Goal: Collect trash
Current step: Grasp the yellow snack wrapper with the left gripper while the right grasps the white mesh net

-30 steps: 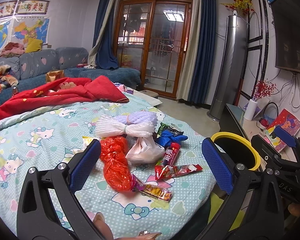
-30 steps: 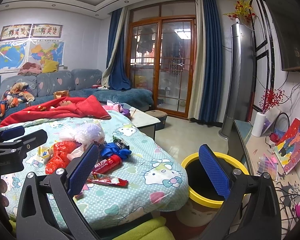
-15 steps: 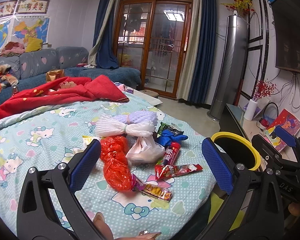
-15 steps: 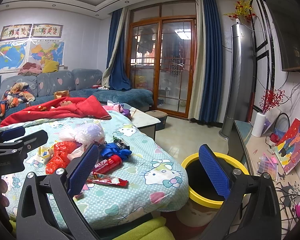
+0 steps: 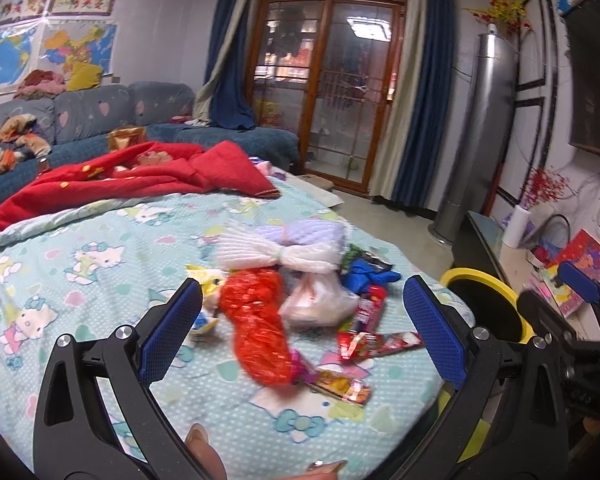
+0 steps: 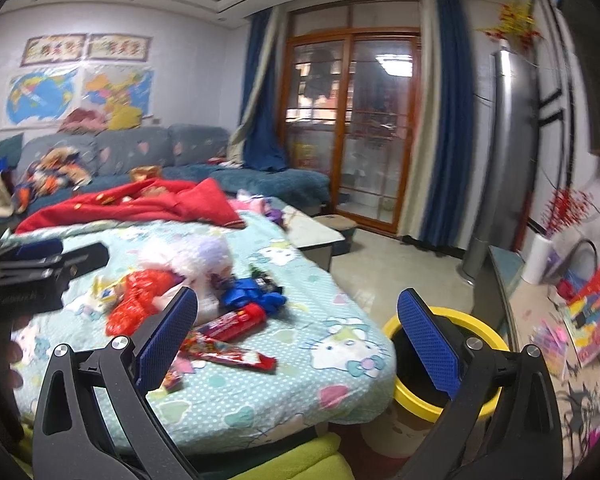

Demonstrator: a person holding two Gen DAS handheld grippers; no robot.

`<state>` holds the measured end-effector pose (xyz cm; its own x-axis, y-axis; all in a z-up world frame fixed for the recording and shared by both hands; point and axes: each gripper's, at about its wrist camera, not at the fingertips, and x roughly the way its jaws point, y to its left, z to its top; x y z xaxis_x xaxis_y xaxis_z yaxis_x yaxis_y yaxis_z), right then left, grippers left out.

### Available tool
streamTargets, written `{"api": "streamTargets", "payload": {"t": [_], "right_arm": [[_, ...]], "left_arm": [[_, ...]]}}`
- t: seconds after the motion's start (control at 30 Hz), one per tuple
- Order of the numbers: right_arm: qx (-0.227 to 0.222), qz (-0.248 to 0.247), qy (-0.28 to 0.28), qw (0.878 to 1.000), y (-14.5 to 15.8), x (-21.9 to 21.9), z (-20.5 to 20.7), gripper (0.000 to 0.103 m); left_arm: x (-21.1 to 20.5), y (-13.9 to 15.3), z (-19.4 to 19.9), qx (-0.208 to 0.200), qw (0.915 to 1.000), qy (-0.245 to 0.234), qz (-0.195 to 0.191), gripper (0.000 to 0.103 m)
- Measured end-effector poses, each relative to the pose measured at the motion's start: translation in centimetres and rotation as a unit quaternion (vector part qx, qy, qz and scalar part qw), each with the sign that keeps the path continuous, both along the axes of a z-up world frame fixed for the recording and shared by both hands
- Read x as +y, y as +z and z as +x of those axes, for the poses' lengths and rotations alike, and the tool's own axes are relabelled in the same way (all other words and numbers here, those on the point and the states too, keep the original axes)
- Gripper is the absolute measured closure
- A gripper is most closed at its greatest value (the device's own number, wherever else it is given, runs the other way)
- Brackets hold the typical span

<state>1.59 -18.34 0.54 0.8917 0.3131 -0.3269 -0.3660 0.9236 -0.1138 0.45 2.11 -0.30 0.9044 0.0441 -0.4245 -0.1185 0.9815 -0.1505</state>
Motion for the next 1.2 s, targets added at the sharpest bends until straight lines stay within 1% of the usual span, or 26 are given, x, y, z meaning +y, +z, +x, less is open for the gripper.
{"api": "streamTargets", "payload": {"t": [0.1,0.23,0.47,0.67,0.7,0.77,0.8,0.83,0.9,1.03,1.1,1.13,1.2], "right_arm": [[0.003,-0.018,0.029,0.999,0.0,1.2,0.9,0.006],[0.021,-0.021,0.057,0.998,0.4,2.7,2.3,0.006],[0.045,-0.025,0.108,0.993,0.9,6.1,5.5,0.006],[0.07,-0.021,0.129,0.989,1.5,8.5,8.5,0.006],[0.073,-0.021,0.129,0.989,1.5,8.7,8.9,0.007],[0.087,-0.023,0.131,0.987,1.5,9.3,10.3,0.011],[0.098,-0.024,0.13,0.986,1.5,9.6,11.1,0.015],[0.104,-0.024,0.129,0.986,1.4,9.8,11.7,0.018],[0.123,-0.021,0.128,0.984,1.1,10.1,13.1,0.019],[0.154,-0.02,0.13,0.979,0.6,10.8,15.2,0.025],[0.175,-0.019,0.136,0.975,0.3,11.4,16.3,0.026],[0.186,-0.019,0.14,0.972,0.0,11.6,16.8,0.026],[0.21,-0.014,0.144,0.967,-0.4,11.9,17.8,0.026]], "left_arm": [[1.7,0.0,0.0,0.002,0.9999,0.009,-0.009,0.01],[4.2,0.0,0.3,0.008,0.9995,0.028,-0.016,0.01],[8.3,-1.3,1.2,0.042,0.9968,0.056,-0.039,0.01],[10.3,-2.5,2.1,0.065,0.9952,0.057,-0.046,0.011],[10.6,-2.7,2.4,0.069,0.995,0.057,-0.046,0.011],[10.9,-3.2,3.1,0.079,0.9945,0.05,-0.047,0.011],[11.0,-3.5,3.4,0.084,0.9942,0.047,-0.047,0.011],[11.0,-3.8,3.9,0.091,0.9938,0.041,-0.048,0.012],[11.2,-4.3,4.9,0.103,0.9927,0.023,-0.059,0.018],[11.9,-6.0,6.8,0.134,0.9871,0.009,-0.087,0.032],[12.2,-6.8,7.5,0.147,0.9839,0.008,-0.102,0.036],[12.5,-7.3,7.8,0.153,0.9815,0.005,-0.115,0.039],[13.0,-8.0,8.2,0.163,0.9772,0.001,-0.136,0.041]]}}
